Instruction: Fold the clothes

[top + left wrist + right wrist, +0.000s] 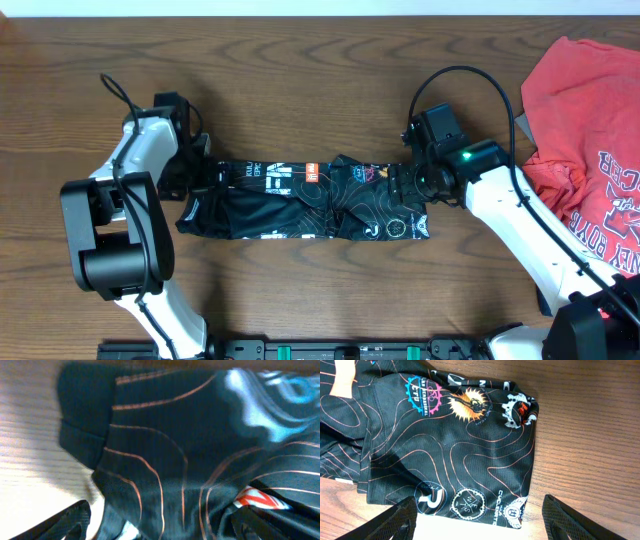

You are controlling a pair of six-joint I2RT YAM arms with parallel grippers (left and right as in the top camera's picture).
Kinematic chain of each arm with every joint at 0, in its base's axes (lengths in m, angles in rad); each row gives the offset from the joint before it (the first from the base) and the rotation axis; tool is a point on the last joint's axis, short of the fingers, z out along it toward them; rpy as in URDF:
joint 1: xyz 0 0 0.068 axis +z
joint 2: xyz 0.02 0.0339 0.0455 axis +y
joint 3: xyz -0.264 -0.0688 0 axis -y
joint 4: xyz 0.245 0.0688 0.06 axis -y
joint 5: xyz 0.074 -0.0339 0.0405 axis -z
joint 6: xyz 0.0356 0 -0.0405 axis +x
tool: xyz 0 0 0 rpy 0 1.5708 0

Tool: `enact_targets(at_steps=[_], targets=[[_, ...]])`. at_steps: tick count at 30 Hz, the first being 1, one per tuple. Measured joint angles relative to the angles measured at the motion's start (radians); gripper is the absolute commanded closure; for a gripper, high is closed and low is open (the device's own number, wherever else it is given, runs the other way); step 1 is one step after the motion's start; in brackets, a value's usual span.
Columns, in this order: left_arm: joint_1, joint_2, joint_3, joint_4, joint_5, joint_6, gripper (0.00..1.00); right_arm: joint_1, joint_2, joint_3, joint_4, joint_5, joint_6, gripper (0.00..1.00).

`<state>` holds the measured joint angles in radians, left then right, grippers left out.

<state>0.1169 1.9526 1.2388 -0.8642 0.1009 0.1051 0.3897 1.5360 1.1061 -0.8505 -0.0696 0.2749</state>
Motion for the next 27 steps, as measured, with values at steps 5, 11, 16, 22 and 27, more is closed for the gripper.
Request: enact_targets(at_steps=[5, 11, 16, 22, 27], targets=[[0.001, -0.020, -0.042, 0.045, 0.011, 0.001, 0.11, 0.000, 0.000, 0.000, 0.000, 0.000, 0.003, 0.22], [0.001, -0.026, -0.050, 0.051, 0.031, 0.000, 0.43, 0.000, 0.000, 0.000, -0.001, 0.000, 0.003, 0.22], [0.002, -0.026, -0.051, 0.050, 0.069, -0.001, 0.68, 0.000, 0.000, 0.000, -0.001, 0.000, 0.004, 0.21], [0.001, -0.026, -0.055, 0.049, 0.127, 0.001, 0.92, 0.000, 0.000, 0.000, -0.002, 0.000, 0.004, 0.22], [0.016, -0.019, -0.039, 0.022, 0.124, -0.014, 0.94, 0.000, 0.000, -0.001, -0.002, 0.003, 0.007, 0.23]])
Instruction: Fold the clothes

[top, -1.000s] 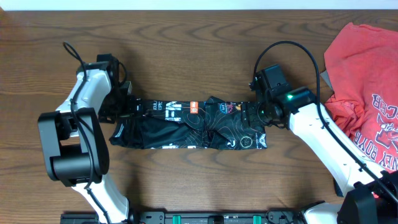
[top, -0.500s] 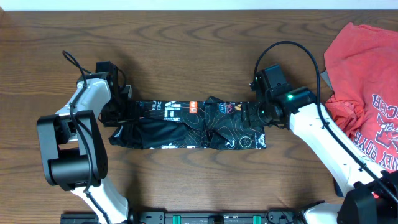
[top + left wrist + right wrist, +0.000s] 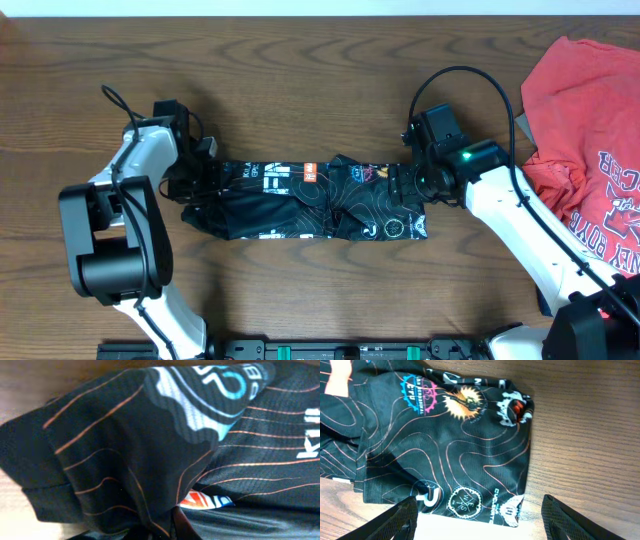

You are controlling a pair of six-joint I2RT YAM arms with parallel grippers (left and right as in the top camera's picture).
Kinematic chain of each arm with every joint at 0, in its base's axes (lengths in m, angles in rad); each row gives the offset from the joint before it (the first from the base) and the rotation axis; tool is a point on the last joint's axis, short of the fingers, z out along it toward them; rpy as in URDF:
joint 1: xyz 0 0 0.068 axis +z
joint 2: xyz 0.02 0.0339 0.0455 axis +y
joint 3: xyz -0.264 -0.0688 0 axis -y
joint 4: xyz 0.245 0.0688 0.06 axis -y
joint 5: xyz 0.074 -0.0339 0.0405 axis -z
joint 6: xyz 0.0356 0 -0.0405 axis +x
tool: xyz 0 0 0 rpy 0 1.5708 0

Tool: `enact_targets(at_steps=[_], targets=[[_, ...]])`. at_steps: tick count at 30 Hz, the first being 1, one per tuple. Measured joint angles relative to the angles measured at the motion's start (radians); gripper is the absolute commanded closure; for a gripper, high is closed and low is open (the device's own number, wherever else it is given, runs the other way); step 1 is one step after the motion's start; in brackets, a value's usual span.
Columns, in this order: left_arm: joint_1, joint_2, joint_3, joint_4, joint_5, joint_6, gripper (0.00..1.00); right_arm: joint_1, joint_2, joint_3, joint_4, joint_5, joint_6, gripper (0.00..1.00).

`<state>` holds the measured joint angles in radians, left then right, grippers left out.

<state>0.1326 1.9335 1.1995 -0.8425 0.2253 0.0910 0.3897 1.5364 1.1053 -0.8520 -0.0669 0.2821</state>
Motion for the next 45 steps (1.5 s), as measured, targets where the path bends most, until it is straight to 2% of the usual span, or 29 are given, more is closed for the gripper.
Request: enact_targets(at_steps=[5, 13, 16, 19, 25, 30, 37, 45], targets=[[0.063, 0.024, 0.079, -0.043, -0.047, -0.037, 0.94, -0.011, 0.000, 0.000, -0.004, 0.018, 0.006, 0.23], [0.198, 0.026, 0.279, -0.167, -0.106, -0.100, 0.94, -0.127, 0.000, -0.001, -0.028, 0.038, 0.011, 0.22], [0.216, 0.026, 0.337, -0.241, -0.082, -0.121, 0.94, -0.154, 0.000, -0.001, -0.030, 0.042, 0.014, 0.22], [0.203, 0.026, 0.374, -0.315, 0.008, -0.129, 0.94, -0.163, 0.000, -0.001, -0.030, 0.042, 0.014, 0.22], [0.107, 0.026, 0.385, -0.451, 0.246, -0.143, 0.94, -0.163, 0.000, -0.001, -0.045, 0.042, 0.014, 0.22], [-0.032, 0.026, 0.385, -0.521, 0.382, -0.144, 0.94, -0.163, 0.000, -0.001, -0.047, 0.042, 0.014, 0.22], [-0.234, 0.026, 0.385, -0.511, 0.443, -0.151, 0.94, -0.163, 0.000, -0.001, -0.053, 0.042, 0.014, 0.21], [-0.375, 0.026, 0.385, -0.383, 0.456, -0.221, 0.94, -0.163, 0.000, -0.001, -0.063, 0.042, 0.014, 0.21]])
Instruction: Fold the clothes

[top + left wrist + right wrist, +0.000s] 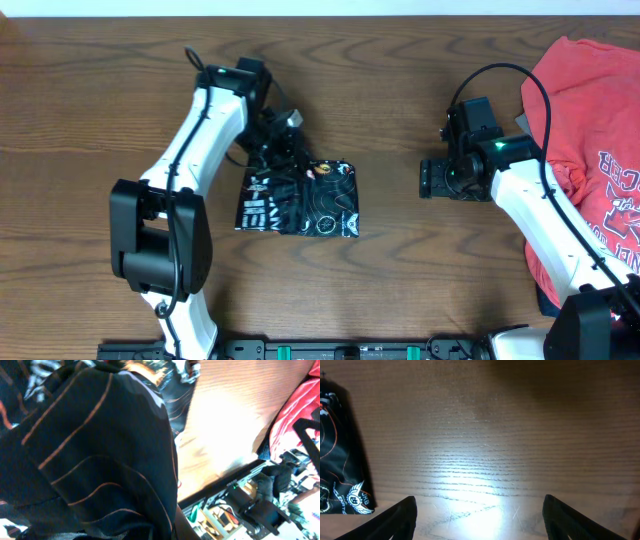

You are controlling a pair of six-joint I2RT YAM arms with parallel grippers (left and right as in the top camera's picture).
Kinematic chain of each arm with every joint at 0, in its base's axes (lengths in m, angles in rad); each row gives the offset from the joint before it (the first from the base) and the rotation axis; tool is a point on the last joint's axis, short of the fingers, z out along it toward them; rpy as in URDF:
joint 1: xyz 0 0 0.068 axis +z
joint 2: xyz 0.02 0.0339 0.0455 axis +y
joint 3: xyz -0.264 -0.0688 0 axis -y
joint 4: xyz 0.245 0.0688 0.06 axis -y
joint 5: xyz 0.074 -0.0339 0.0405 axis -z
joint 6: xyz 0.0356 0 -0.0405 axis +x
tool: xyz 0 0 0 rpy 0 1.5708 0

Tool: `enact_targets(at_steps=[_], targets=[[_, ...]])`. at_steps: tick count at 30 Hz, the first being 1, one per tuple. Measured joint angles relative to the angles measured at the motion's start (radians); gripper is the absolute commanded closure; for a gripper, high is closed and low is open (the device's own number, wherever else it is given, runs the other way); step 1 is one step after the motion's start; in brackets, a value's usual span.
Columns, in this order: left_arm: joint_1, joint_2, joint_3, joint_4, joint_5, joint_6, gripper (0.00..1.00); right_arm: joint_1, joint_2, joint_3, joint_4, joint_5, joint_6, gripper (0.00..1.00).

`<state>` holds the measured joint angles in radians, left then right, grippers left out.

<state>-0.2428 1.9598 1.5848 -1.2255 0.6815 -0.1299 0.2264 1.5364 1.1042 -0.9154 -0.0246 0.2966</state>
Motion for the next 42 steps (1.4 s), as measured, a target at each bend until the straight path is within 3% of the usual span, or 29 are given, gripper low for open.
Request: enact_targets(at_steps=[5, 9, 11, 14, 18, 22, 30, 35, 42], targets=[[-0.049, 0.000, 0.000, 0.063, -0.004, -0.031, 0.91, 0.000, 0.000, 0.000, -0.007, 0.000, 0.000, 0.21], [-0.088, 0.000, 0.000, 0.082, -0.024, -0.045, 0.75, 0.000, 0.000, 0.000, -0.009, 0.000, 0.000, 0.21], [-0.106, 0.000, 0.000, 0.098, -0.031, -0.051, 0.59, 0.000, 0.000, 0.000, -0.011, 0.000, 0.000, 0.21], [-0.134, 0.000, 0.000, 0.116, -0.034, -0.075, 0.49, 0.000, 0.000, 0.000, -0.009, 0.000, 0.000, 0.17], [-0.161, 0.000, 0.000, 0.121, -0.034, -0.042, 0.48, 0.000, 0.000, 0.000, -0.004, -0.016, -0.016, 0.17], [-0.112, -0.016, 0.000, 0.111, -0.043, 0.003, 0.48, 0.000, 0.000, 0.000, 0.028, -0.148, -0.124, 0.19], [0.225, -0.155, 0.002, 0.146, -0.105, 0.027, 0.44, 0.116, 0.002, -0.001, 0.177, -0.402, -0.280, 0.25], [0.293, -0.146, -0.018, 0.224, -0.146, 0.030, 0.43, 0.274, 0.045, 0.000, 0.368, -0.444, -0.267, 0.26], [0.280, -0.081, -0.090, 0.246, -0.166, 0.030, 0.38, 0.440, 0.227, 0.000, 0.553, -0.467, -0.160, 0.27]])
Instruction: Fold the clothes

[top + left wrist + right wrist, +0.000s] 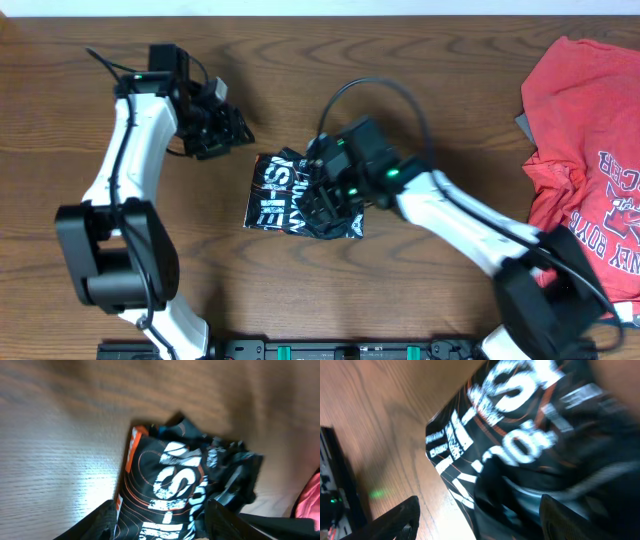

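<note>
The black printed jersey (272,196) lies as a compact folded square in the middle of the table. It also fills the left wrist view (175,475) and the right wrist view (520,430). My left gripper (230,130) hangs open up-left of it, apart from the cloth, its fingers (106,521) wide. My right gripper (320,198) stands open right over the jersey's right half, its fingers (396,519) spread on either side of rumpled black cloth. The right edge of the jersey is hidden under that arm.
A red T-shirt (585,150) with white lettering lies crumpled at the right edge of the brown wooden table (420,90). A black rail (320,350) runs along the front edge.
My left gripper has let go of the jersey and now sits up-left of it, open. My right gripper, which was over bare wood to the right, now sits on the folded jersey.
The jersey first lay as a long strip with an open gripper at each end. Then my left gripper was shut on its left end. Later the jersey was a compact square under my left gripper, the right one drawn off. Now the left is clear and the right is over it.
</note>
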You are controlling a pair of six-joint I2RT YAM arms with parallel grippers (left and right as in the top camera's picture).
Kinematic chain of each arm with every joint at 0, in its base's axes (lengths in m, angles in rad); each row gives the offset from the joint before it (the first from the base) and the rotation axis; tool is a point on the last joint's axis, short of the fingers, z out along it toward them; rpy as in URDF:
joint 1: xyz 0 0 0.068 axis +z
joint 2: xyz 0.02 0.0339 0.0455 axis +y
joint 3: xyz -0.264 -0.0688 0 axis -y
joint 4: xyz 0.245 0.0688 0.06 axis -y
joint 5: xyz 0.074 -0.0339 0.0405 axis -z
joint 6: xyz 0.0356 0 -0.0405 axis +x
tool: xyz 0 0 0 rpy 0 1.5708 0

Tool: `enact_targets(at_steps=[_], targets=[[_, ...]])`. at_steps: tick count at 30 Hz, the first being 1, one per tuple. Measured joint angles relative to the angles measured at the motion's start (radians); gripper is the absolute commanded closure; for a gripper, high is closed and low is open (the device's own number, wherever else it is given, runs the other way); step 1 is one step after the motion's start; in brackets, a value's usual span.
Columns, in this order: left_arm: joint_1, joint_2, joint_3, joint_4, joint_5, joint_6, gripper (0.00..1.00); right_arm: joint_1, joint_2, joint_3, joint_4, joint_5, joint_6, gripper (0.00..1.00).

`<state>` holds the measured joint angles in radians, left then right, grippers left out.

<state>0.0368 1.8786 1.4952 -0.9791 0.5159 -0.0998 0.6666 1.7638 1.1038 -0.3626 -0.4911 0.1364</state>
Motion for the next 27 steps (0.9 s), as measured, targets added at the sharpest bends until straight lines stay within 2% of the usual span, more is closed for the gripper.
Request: enact_targets(at_steps=[3, 4, 6, 8, 9, 11, 13, 15, 23, 25, 27], targets=[[-0.018, 0.037, -0.027, 0.000, 0.000, 0.001, 0.38, 0.043, 0.056, 0.000, 0.006, 0.014, 0.033, 0.32], [-0.024, 0.047, -0.037, 0.001, 0.000, 0.000, 0.38, 0.055, 0.066, 0.000, -0.001, 0.028, 0.043, 0.38], [-0.038, 0.063, -0.062, 0.010, -0.001, 0.000, 0.38, 0.069, 0.076, -0.001, -0.023, 0.066, 0.059, 0.54], [-0.050, 0.069, -0.087, 0.027, 0.000, 0.000, 0.38, 0.075, 0.076, -0.001, -0.043, 0.124, 0.089, 0.77], [-0.055, 0.071, -0.098, 0.035, 0.000, 0.000, 0.38, 0.076, 0.076, -0.001, -0.048, 0.146, 0.099, 0.86], [-0.066, 0.071, -0.124, 0.055, 0.000, 0.000, 0.38, 0.076, 0.076, -0.001, -0.066, 0.190, 0.129, 0.98], [-0.076, 0.072, -0.146, 0.068, 0.000, 0.000, 0.38, 0.072, 0.076, -0.001, -0.079, 0.214, 0.155, 0.99], [-0.085, 0.072, -0.160, 0.072, 0.000, 0.000, 0.38, 0.070, 0.076, -0.001, -0.097, 0.229, 0.177, 0.94], [-0.105, 0.072, -0.214, 0.103, 0.000, 0.001, 0.38, 0.040, 0.064, -0.002, -0.251, 0.328, 0.291, 0.86], [-0.105, 0.072, -0.236, 0.117, 0.000, 0.001, 0.38, 0.029, 0.042, -0.002, -0.298, 0.380, 0.322, 0.82], [-0.105, 0.072, -0.260, 0.133, 0.000, 0.000, 0.38, 0.018, 0.010, -0.002, -0.322, 0.430, 0.343, 0.71]])
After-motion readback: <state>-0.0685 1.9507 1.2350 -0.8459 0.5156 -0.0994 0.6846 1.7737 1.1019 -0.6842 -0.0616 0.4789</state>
